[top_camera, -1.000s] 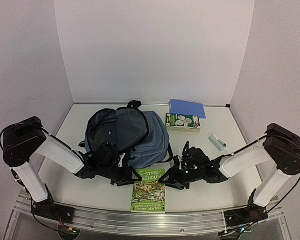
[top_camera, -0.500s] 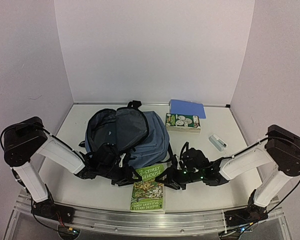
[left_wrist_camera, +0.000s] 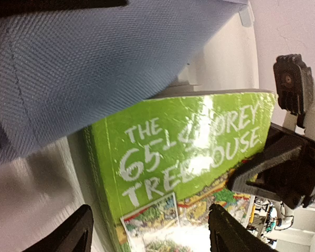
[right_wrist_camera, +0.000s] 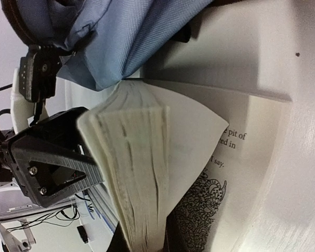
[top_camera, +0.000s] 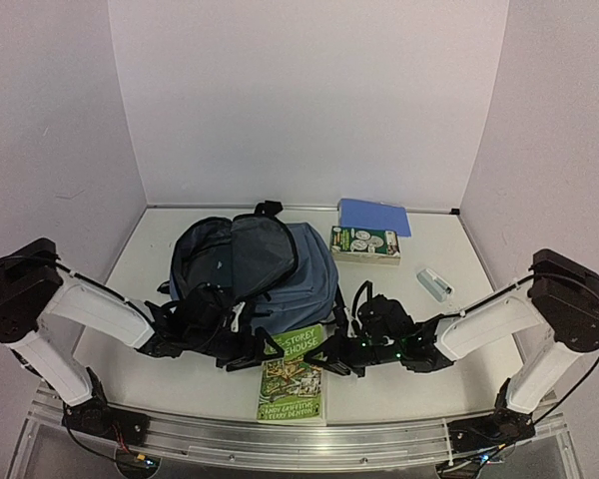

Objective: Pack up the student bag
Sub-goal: Pick up the book from the center of the board.

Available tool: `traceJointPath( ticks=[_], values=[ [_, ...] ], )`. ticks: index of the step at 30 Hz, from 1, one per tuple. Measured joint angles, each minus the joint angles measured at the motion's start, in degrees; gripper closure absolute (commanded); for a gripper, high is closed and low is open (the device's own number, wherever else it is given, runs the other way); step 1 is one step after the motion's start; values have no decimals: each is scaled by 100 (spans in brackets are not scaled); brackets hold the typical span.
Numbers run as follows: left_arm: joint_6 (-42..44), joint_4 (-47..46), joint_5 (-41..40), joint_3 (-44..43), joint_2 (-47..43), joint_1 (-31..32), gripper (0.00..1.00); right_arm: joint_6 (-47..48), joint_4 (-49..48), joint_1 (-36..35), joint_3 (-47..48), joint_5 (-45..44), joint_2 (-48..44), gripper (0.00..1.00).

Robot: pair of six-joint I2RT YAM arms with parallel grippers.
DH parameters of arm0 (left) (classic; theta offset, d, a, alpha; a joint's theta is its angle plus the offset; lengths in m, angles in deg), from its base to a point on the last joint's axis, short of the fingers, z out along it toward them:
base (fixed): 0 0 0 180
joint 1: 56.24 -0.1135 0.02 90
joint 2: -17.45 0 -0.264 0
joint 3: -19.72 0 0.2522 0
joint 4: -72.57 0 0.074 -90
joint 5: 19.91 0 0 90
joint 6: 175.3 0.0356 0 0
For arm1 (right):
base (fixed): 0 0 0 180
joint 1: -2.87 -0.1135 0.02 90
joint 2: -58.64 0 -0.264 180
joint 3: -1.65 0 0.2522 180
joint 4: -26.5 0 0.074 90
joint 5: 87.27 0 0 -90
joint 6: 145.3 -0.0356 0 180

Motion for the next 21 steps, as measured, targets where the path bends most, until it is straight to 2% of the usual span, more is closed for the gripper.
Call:
traceJointPath(
  ticks=[5,9,13,21],
  values=[
    [466,1039,-538,-18,-1343,34,2,791,1033,-55,290,-64,-580,100],
    [1172,1824,-685,-196,-2295,25,0,1459,1572,-55,494,160,-1076,100],
    [1860,2350,-324,-511,-2524,13,0,1951,1808,-64,745,662,-1363,100],
    [2930,3552,523,-1136,-2436,-15,0,2413,2008,-63,1107,1439,-1393,100]
  ],
)
